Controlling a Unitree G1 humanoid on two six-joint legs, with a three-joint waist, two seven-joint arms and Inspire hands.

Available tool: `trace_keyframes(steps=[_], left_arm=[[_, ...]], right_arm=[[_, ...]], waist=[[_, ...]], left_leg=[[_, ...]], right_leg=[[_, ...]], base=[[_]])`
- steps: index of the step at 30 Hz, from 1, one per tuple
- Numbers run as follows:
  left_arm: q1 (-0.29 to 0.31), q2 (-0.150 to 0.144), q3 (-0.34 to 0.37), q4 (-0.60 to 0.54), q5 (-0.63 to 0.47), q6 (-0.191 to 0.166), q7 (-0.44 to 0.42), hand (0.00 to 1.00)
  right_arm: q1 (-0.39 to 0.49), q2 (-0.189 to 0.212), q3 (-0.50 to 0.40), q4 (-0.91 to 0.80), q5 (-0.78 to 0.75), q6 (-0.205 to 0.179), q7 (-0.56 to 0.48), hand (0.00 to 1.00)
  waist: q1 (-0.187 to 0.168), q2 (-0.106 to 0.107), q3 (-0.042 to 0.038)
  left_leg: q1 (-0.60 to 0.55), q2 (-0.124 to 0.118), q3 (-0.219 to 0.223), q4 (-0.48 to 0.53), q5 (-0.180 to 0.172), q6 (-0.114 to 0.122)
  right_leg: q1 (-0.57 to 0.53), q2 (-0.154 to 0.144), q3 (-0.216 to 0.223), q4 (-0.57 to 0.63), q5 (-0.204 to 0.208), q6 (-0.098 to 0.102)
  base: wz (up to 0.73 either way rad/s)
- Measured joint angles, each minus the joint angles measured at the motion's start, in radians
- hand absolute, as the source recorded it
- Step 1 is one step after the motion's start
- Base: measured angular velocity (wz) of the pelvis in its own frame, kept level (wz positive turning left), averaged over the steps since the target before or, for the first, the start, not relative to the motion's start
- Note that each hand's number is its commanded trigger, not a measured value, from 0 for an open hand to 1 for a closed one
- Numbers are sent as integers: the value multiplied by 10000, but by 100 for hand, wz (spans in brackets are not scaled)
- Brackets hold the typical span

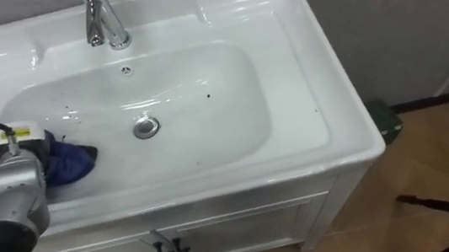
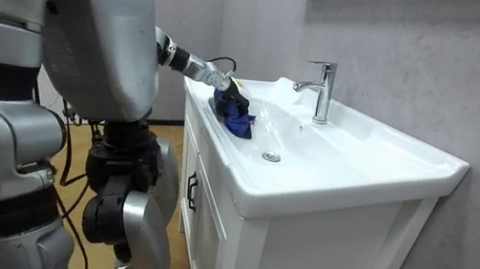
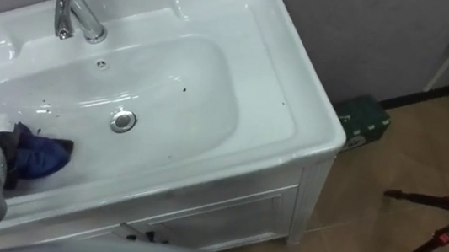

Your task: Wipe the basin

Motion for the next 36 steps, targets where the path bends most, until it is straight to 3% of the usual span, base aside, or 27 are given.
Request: trace_keyframes(steps=[5,10,12,17,24,32,36], left_arm=[[-379,-322,706,56,-411,-145,482,100],[-881,-329,810,569,-1173,-301,868,100],[-1394,-323,920,1068,-1558,-334,868,100],[-2207,-270,912,1766,-2332,-359,820,100],[-3336,-251,464,2427,-2344,-326,747,100],[-4313,-221,453,3599,-2740,-310,854,100],[-4798,-214,454,4152,-3125,-309,975,100]], right_arm=[[71,254,133,7,213,22,7,0],[215,355,246,-3,271,122,-8,0],[218,391,370,-16,245,118,23,0],[284,400,911,-200,444,117,142,0],[145,596,1688,-378,860,241,100,0],[-19,1002,2102,-285,1044,335,-1,0],[-122,1032,2127,-275,1048,333,-13,0]], waist=[[2,-312,70],[96,-488,93],[60,-533,95],[34,-579,115],[29,-760,249],[-86,-765,280],[-136,-664,351]], left_leg=[[-171,9,-14,78,14,-26],[-276,9,3,97,13,-28],[-438,21,9,290,9,-31],[-774,25,32,512,5,-29],[-1341,52,133,1025,-55,-4],[-1705,101,227,1514,-137,71],[-1902,274,492,1881,-330,79]], right_leg=[[-112,-2,-38,7,-3,5],[-222,0,-2,-6,8,10],[-276,-19,-25,-16,11,6],[-505,-48,-4,43,26,-8],[-917,-141,-24,392,24,-7],[-1232,-162,72,577,67,59],[-1449,-90,172,737,97,69]], base=[[4],[-3],[0],[0],[3],[0],[-6]])
